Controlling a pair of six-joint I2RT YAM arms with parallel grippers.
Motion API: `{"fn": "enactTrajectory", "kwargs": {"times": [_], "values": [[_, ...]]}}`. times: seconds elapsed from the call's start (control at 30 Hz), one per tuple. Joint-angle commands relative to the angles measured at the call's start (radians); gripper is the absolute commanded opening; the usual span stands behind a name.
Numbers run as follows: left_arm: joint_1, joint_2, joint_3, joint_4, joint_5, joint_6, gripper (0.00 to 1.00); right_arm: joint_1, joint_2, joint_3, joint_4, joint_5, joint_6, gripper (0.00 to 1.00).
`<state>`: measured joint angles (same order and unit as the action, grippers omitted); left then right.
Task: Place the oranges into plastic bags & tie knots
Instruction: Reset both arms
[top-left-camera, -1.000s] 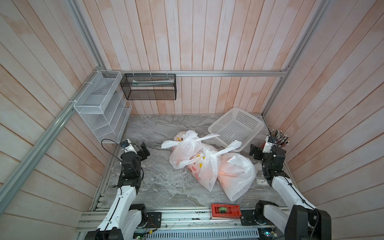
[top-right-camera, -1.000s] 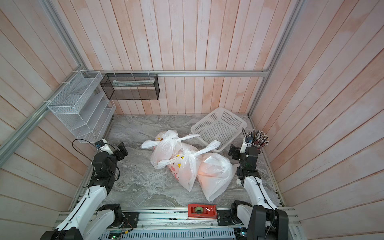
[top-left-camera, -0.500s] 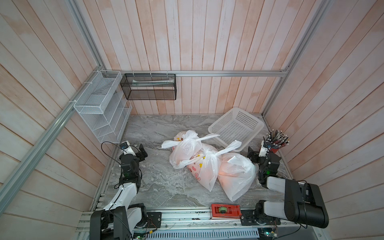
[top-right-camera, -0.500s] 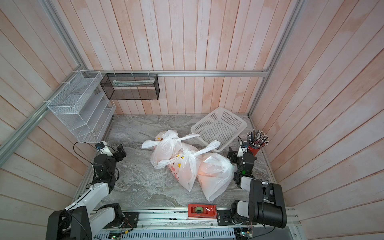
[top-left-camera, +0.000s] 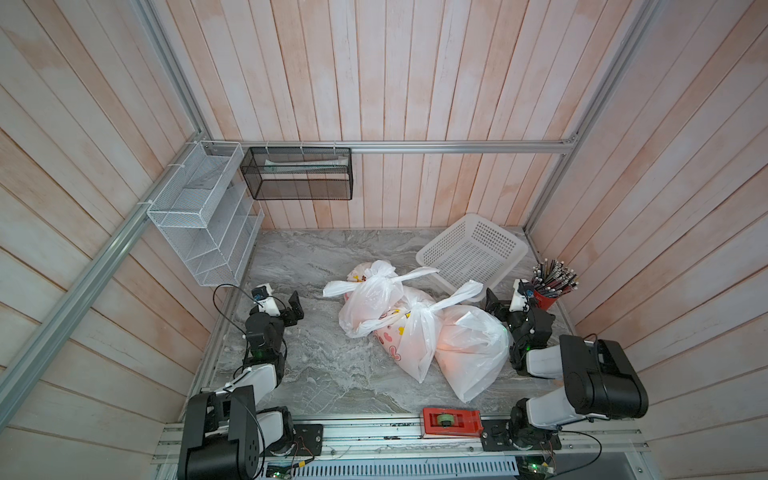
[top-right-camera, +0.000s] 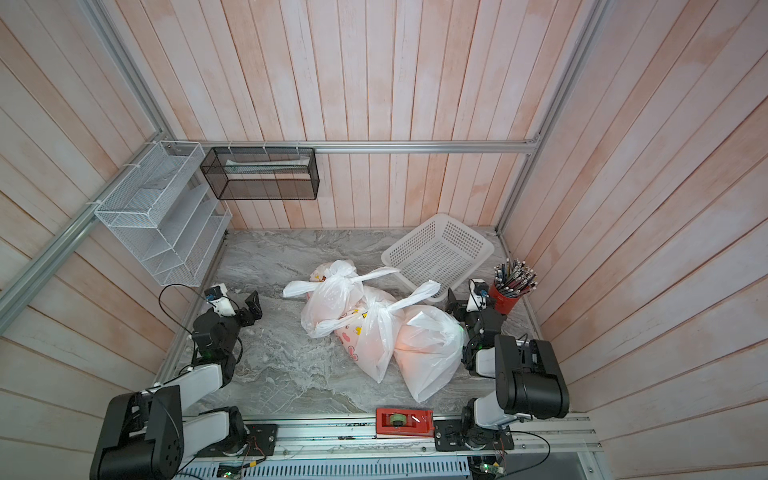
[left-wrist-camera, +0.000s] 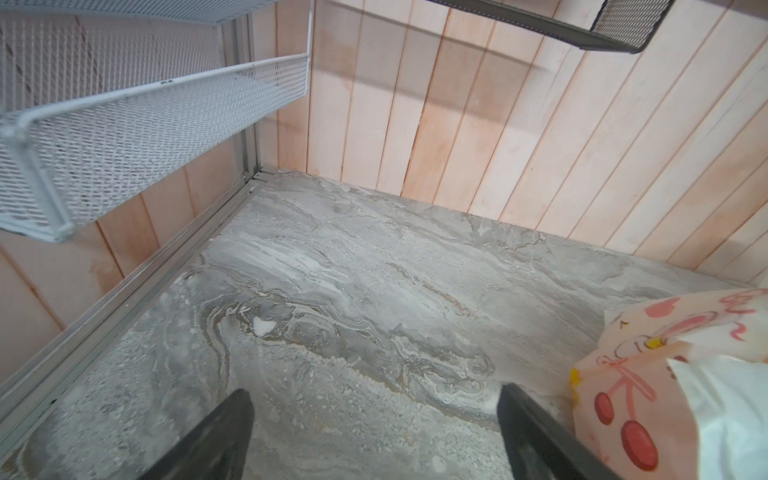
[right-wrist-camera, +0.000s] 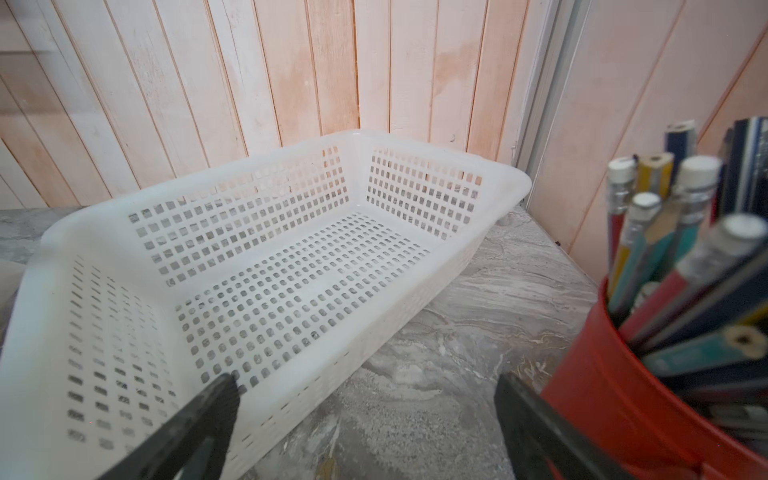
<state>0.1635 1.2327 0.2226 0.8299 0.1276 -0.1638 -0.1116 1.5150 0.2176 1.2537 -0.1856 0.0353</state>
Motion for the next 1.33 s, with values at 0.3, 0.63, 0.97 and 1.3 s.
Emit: {"fn": "enactTrajectory", "kwargs": {"times": [0.3, 0.63, 0.97, 1.3], "values": [[-0.035, 0.258, 0.028, 0.309, 0.106, 0.08, 0.94, 0.016, 0.004, 0.024, -0.043, 0.007, -0.019, 0.98], [-0.084, 0.31, 0.034, 0.337, 0.047, 0.132, 0.95, 0.018, 0.004, 0.025, -0.043, 0.015, -0.019, 0.98], [-0.102, 0.307, 0.069, 0.269, -0.003, 0.138, 1.0, 0.025, 0.004, 0.027, -0.052, 0.052, -0.014, 0.98], [-0.102, 0.31, 0.072, 0.265, -0.005, 0.138, 1.0, 0.025, 0.004, 0.028, -0.052, 0.052, -0.014, 0.98]]}}
